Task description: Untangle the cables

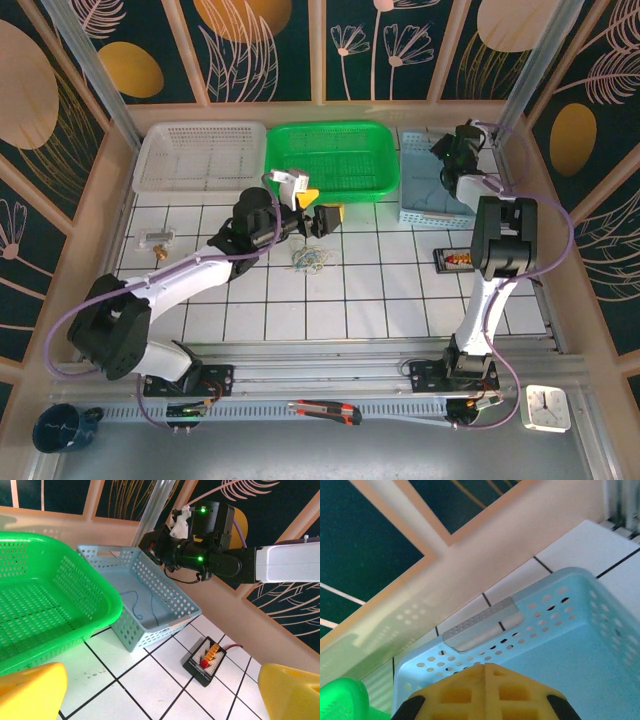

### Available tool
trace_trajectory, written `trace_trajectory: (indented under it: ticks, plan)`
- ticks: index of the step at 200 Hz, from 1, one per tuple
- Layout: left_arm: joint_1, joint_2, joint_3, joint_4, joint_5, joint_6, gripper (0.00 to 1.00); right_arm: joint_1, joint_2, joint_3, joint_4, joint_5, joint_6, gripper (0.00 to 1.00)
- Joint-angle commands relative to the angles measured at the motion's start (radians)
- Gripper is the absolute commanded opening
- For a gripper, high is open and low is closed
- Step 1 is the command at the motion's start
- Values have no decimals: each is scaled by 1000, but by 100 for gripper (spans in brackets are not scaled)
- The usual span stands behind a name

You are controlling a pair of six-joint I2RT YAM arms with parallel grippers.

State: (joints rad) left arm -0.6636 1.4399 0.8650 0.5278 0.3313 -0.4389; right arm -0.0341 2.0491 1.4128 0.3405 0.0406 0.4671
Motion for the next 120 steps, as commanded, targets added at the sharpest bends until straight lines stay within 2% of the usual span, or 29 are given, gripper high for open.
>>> trace_trajectory:
  ticks: [1,19,33,39,74,120]
  plan:
    - [-2,10,42,31,8,1,98,-7,47,86,-78,-117,-37,4]
    - [-2,0,36,33,9,-1,99,-6,13,109,-113,-157,-35,46]
    - [-2,-16,21,35,6,-1,99,0,-61,69,-88,-163,-28,67]
    - [-1,-24,12,37,1,-2,99,4,-90,51,-81,-164,-28,73]
    - [-1,-79,-53,36,-35,-6,99,44,-272,-88,-52,-187,-8,75]
    - [-2,-141,-164,58,-89,-53,99,194,-477,-280,-51,-192,-1,74]
